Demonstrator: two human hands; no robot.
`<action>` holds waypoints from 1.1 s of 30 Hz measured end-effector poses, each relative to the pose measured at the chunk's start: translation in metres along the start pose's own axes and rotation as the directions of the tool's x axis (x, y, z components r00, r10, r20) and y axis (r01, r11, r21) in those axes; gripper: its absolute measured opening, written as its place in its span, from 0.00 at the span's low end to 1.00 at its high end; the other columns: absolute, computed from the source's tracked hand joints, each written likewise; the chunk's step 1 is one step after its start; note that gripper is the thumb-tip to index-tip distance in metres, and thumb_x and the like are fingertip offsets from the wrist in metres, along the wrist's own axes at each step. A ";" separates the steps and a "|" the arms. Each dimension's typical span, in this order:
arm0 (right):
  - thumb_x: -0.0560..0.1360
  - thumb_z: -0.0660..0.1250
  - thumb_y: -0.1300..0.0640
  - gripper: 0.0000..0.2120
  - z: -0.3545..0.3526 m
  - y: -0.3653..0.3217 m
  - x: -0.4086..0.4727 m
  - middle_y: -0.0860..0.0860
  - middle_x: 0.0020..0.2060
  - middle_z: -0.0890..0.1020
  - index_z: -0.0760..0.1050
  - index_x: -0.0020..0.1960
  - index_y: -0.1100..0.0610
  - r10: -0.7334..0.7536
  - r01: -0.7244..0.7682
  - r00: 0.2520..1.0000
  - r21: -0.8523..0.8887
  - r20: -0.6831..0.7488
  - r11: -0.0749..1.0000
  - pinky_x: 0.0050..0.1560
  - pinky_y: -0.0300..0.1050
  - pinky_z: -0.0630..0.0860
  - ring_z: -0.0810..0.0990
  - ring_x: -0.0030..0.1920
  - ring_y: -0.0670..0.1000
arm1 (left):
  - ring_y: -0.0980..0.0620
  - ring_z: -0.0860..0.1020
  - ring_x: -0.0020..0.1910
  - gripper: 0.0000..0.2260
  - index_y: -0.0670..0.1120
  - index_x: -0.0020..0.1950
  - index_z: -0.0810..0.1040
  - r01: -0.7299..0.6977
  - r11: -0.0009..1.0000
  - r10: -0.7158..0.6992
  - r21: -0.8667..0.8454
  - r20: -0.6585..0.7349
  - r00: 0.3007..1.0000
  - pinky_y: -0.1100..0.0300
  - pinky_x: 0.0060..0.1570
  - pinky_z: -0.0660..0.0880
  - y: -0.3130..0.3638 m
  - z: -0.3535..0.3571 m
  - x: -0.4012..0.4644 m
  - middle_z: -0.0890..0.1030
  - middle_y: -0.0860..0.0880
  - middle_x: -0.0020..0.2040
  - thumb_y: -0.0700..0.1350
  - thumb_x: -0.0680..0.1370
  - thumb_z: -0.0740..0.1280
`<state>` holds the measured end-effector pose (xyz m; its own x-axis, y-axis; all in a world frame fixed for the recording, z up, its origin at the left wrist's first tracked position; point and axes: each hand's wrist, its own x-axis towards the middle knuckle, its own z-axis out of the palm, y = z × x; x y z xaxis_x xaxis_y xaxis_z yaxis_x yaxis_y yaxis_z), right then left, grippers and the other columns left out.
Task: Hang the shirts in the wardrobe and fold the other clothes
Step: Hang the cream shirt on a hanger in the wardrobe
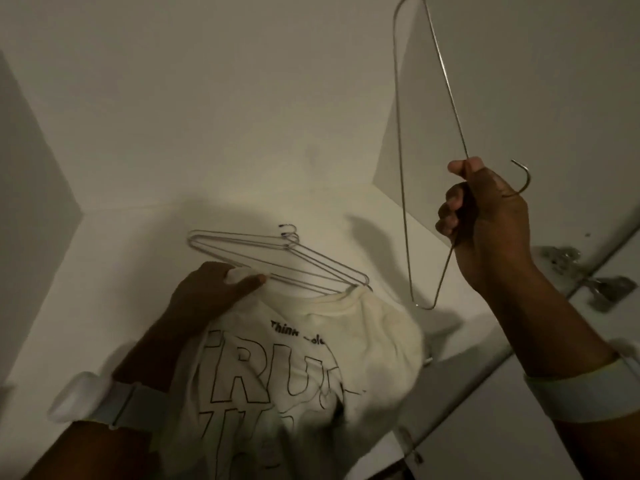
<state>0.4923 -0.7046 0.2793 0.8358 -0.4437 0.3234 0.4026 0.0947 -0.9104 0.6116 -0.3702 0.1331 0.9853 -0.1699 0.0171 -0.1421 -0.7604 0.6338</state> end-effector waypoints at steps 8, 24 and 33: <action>0.86 0.57 0.52 0.13 -0.060 -0.029 -0.091 0.49 0.32 0.75 0.79 0.53 0.54 0.037 -0.031 0.999 0.275 -0.016 0.961 0.37 0.40 0.71 0.72 0.33 0.47 | 0.41 0.81 0.48 0.18 0.45 0.52 0.83 -0.097 0.955 0.142 -0.279 0.146 0.979 0.51 0.47 0.79 0.065 -0.008 -0.020 0.84 0.42 0.49 0.59 0.80 0.66; 0.80 0.60 0.50 0.14 -0.167 -0.115 -0.293 0.50 0.29 0.74 0.83 0.45 0.53 -0.069 0.213 0.968 0.641 -0.243 0.737 0.42 0.44 0.74 0.74 0.32 0.49 | 0.58 0.83 0.39 0.11 0.53 0.39 0.86 -0.671 0.723 0.690 -0.162 0.139 0.710 0.58 0.42 0.79 0.267 0.046 -0.251 0.85 0.58 0.38 0.58 0.73 0.71; 0.81 0.60 0.49 0.12 -0.249 -0.148 -0.382 0.49 0.30 0.74 0.80 0.48 0.53 -0.126 0.398 0.894 0.636 -0.429 0.661 0.41 0.43 0.76 0.73 0.31 0.48 | 0.59 0.85 0.48 0.07 0.50 0.48 0.89 -0.714 0.612 0.772 -0.340 0.452 0.447 0.70 0.48 0.77 0.332 0.101 -0.341 0.88 0.56 0.46 0.39 0.78 0.73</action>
<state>0.0208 -0.7713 0.2261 0.5365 -0.7912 0.2936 0.8365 0.4524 -0.3092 0.2184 -0.6279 0.2593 0.2883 -0.9461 0.1477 -0.7579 -0.1312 0.6391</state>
